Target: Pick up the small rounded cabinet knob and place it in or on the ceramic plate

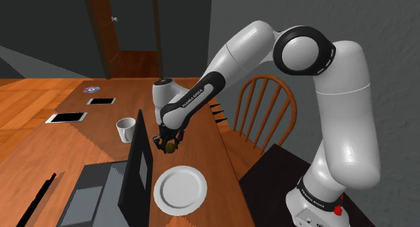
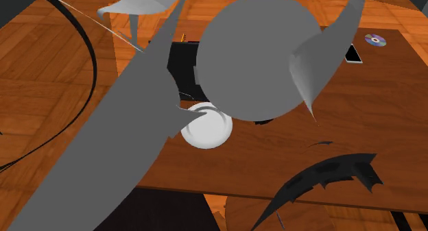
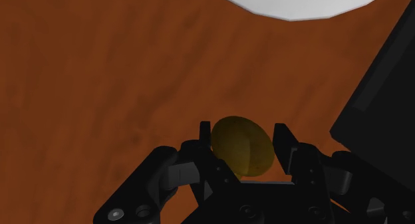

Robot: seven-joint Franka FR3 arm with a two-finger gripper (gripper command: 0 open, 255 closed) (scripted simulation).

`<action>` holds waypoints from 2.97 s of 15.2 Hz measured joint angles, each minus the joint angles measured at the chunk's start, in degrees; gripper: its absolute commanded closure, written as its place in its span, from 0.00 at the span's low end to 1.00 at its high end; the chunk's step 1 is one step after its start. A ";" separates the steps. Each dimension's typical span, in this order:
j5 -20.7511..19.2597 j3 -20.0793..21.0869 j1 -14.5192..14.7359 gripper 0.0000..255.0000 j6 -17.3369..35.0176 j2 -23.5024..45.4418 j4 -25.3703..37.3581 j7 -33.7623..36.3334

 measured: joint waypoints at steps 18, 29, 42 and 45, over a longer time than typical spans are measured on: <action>2.82 2.44 0.34 1.00 -6.53 -11.59 -4.88 0.91; 6.38 8.18 6.44 1.00 -1.37 -23.85 -21.92 10.89; 3.14 8.52 8.28 1.00 7.21 -18.75 -25.79 15.80; 1.65 7.96 8.68 1.00 9.38 -16.44 -25.81 16.88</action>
